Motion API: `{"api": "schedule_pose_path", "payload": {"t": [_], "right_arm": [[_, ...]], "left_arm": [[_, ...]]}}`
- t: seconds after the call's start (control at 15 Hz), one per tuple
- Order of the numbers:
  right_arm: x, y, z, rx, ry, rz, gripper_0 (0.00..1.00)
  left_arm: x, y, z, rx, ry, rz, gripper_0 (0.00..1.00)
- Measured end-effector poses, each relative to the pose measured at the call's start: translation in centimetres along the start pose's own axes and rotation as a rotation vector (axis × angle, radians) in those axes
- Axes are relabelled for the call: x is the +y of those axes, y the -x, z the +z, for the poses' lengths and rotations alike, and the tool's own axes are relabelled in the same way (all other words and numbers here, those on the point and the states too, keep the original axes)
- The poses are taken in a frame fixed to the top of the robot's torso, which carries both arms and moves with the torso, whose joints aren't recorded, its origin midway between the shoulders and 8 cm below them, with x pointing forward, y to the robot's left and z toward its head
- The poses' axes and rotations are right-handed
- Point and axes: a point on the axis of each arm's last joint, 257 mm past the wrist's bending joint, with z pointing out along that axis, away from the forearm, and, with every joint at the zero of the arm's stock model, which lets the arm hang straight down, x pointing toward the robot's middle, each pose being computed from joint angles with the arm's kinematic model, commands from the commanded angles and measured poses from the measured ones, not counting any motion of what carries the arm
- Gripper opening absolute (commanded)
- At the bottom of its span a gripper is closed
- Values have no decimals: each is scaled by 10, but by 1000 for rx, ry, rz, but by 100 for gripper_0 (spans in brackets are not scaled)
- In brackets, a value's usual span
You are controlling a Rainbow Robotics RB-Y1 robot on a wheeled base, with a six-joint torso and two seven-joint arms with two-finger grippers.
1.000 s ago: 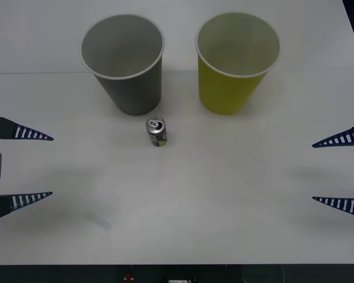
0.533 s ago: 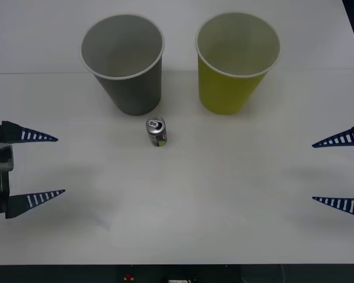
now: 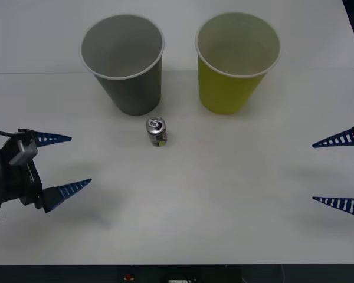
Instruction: Put the can into the green bin and the plastic bottle into the gray bin
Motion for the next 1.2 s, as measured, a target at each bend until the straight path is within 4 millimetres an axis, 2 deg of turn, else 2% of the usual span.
{"api": "schedule_pose_path", "payload": {"t": [0.47, 1.2], "right_arm": [[0, 0, 0, 0, 0, 0, 100], [0, 0, 0, 0, 0, 0, 100]], "left_arm": [[-5, -6, 32, -93, 135, -177, 100], [-7, -13, 97, -191, 315, -312, 100]]}}
